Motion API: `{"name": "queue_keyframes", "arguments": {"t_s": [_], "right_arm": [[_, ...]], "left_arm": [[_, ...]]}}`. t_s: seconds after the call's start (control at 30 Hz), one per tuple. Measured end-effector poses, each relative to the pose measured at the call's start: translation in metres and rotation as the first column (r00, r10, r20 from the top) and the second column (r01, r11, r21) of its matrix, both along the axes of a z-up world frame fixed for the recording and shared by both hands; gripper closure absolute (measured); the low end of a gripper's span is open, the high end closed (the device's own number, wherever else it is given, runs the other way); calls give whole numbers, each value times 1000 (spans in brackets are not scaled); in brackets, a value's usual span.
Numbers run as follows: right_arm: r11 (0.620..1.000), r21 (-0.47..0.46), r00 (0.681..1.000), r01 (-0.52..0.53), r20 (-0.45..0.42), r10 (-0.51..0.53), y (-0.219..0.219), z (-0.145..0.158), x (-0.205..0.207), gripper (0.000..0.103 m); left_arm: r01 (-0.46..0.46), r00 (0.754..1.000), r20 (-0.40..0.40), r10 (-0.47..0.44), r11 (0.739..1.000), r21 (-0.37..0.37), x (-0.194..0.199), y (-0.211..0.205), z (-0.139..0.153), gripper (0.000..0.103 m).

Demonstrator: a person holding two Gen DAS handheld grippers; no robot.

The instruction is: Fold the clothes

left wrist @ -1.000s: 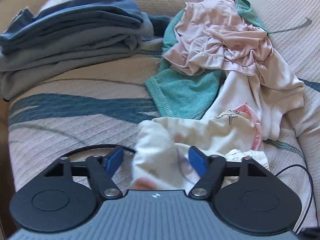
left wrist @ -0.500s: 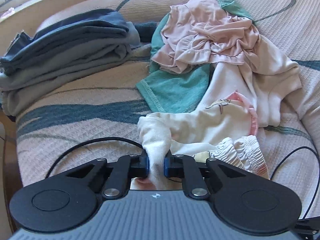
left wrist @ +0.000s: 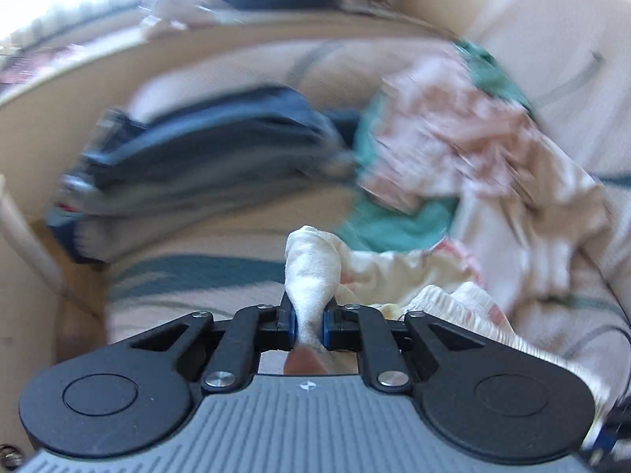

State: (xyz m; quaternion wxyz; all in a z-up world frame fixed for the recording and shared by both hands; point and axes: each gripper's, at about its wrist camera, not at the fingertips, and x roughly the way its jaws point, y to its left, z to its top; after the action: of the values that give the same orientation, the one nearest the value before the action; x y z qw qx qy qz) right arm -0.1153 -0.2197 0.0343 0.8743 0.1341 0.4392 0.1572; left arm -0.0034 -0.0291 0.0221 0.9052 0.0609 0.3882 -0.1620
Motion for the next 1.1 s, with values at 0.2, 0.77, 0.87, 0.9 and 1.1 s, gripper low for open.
{"name": "queue_keyframes", "arguments": {"t_s": [0.2,0.77,0.87,0.9,1.1], "right_arm": [[984,-117,983,-137,105,149,34,15,66,94],[994,15,994,-105,-32,106,10,-4,62,50],[991,78,989,-108,-94,115,17,-19,56,37],[992,75,989,-105,-101,113,21,-26,57,36],[992,127,987,-11,-156,31,29,-56,74,33]], "left_arm": [[-258,965,40,258,966,-17,-4,67,15,91],[-305,950,-92,298,950,-66,24,113,-10,27],[-221,972,-87,217,974,-40,41,103,-12,21],[-196,976,-96,193,980,-24,48,99,-15,21],[-117,981,-154,116,993,4,70,88,-37,20]]}}
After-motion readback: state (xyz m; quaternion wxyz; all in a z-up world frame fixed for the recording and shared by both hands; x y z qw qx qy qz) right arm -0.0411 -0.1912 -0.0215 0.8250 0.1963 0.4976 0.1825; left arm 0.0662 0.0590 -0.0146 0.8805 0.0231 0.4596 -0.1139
